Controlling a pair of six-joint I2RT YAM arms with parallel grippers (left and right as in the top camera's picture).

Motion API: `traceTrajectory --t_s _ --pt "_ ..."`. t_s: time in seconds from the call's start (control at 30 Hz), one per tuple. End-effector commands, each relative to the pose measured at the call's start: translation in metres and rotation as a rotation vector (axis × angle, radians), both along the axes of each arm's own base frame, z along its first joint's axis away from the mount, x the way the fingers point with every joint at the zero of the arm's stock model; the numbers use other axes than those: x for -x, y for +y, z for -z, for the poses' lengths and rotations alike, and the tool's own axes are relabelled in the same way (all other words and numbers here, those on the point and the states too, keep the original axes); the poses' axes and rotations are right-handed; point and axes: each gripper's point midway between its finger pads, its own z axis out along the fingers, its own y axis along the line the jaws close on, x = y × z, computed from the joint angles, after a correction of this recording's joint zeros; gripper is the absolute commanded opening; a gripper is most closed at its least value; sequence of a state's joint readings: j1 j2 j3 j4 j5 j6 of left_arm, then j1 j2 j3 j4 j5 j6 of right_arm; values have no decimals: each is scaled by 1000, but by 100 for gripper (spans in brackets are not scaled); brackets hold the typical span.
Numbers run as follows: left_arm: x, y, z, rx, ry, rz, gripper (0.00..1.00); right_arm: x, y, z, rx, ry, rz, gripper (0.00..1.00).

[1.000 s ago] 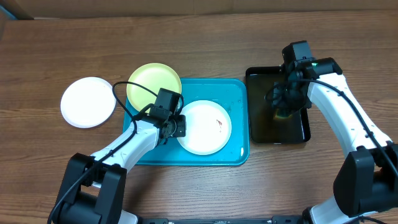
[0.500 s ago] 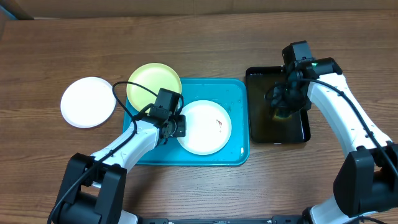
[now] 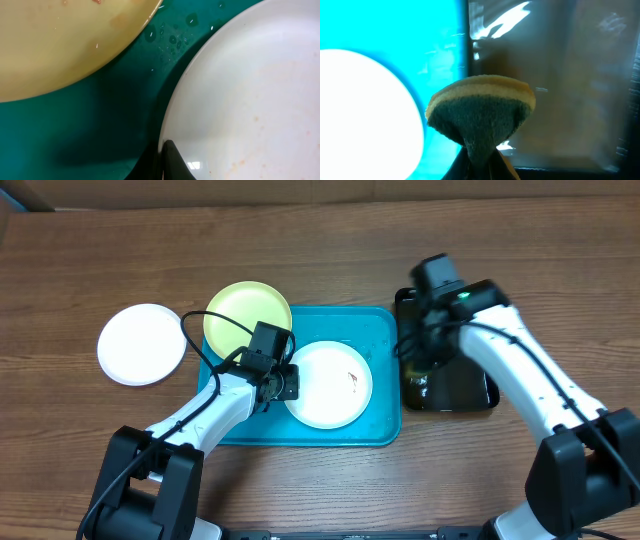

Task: Clean dirty plates on tray and stack at the side
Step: 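Scrub the white plate held by the left gripper with the sponge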

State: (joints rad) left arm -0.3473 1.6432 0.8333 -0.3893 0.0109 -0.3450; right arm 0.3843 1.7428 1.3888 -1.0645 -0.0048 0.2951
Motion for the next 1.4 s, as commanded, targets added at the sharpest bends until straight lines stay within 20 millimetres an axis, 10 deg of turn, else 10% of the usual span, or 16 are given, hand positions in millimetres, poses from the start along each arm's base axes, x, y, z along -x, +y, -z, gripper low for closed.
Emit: traceTrajectory --t_s 0.0,0.9,1.37 --pt "-4 -2 -1 -8 -7 3 4 10 41 -7 -44 -29 -93 4" --pt "-4 -2 -1 -9 -6 3 4 23 96 124 141 85 -222 4" --pt "-4 -2 -1 -9 -6 3 4 60 131 125 -91 275 -239 4"
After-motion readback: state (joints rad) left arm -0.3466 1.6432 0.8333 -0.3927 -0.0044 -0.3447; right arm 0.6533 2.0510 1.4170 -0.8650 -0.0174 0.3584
